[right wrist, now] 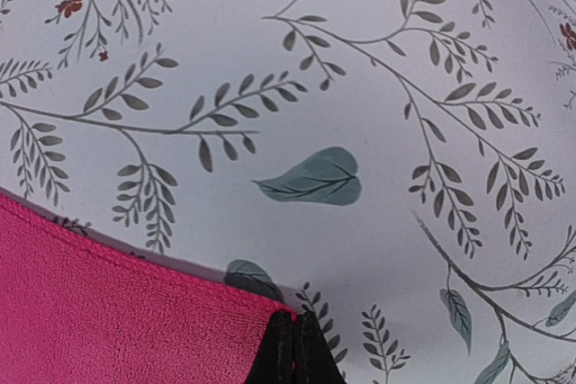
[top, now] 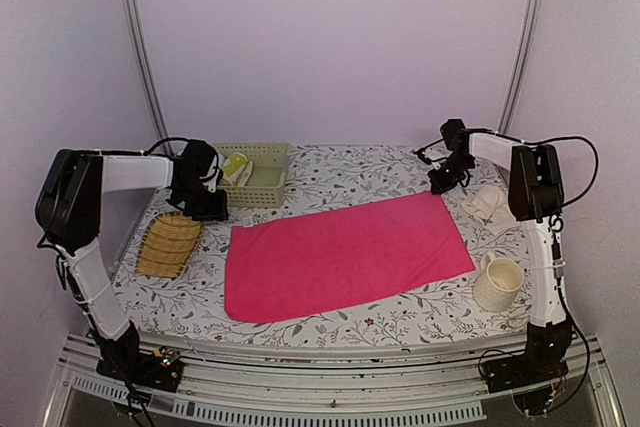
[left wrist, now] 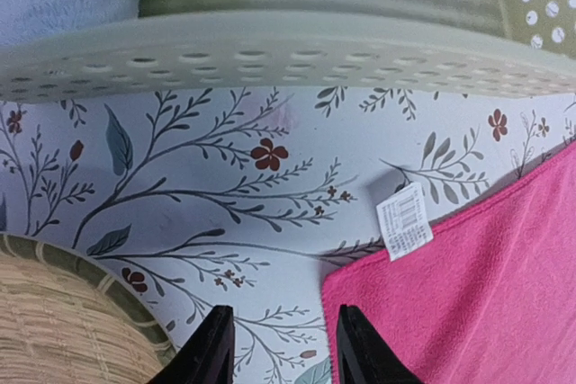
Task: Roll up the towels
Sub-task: Smooth out the towel at the center of the board.
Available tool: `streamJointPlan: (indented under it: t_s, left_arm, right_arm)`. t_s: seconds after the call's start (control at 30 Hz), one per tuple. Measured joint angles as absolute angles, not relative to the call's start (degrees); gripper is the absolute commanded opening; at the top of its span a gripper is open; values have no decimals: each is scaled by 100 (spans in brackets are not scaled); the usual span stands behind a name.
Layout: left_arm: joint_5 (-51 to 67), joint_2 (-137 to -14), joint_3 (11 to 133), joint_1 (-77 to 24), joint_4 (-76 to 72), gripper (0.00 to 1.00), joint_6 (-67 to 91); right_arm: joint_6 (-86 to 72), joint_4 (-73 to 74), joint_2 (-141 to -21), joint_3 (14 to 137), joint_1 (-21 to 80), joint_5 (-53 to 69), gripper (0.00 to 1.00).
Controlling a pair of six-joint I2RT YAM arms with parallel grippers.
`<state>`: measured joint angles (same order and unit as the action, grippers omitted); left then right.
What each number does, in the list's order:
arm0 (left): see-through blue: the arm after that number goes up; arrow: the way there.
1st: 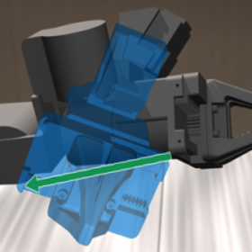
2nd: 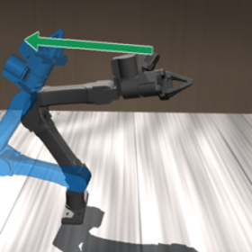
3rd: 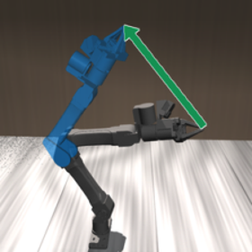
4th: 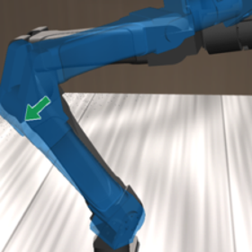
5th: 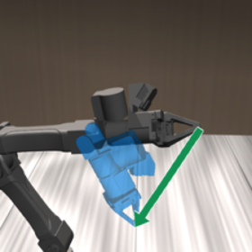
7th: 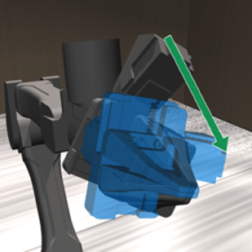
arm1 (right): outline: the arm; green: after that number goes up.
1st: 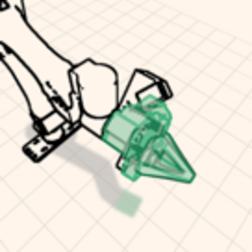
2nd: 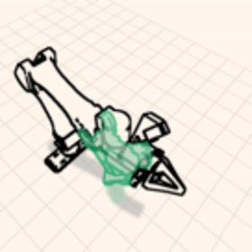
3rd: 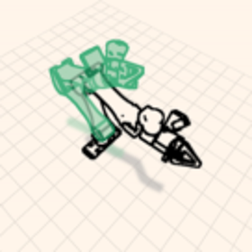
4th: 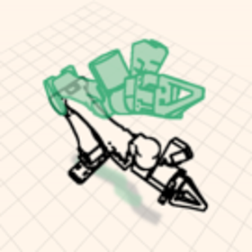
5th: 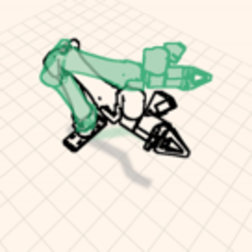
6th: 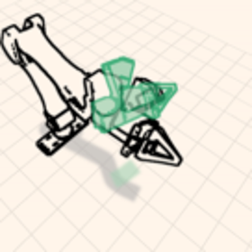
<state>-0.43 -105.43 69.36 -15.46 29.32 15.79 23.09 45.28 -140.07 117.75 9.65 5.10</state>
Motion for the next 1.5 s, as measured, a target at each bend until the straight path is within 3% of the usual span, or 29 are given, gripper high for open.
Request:
streamJointPlan:
  t_s: [0.6, 1.03, 1.5]
  left_arm:
    - [814, -11109, 7234, -1518, 2600, 39, 1468]
    - [467, -11415, 7260, -1653, 2517, 33, 1258]
    - [-16, -11360, 7223, -1872, 2510, 36, 1155]
  right_arm:
    - [2443, 4534, -14025, 11780, 854, 733, 3]
    - [2440, 4530, -14033, 11782, 854, 788, 3]
    - [2440, 4525, -14038, 11782, 854, 854, 3]
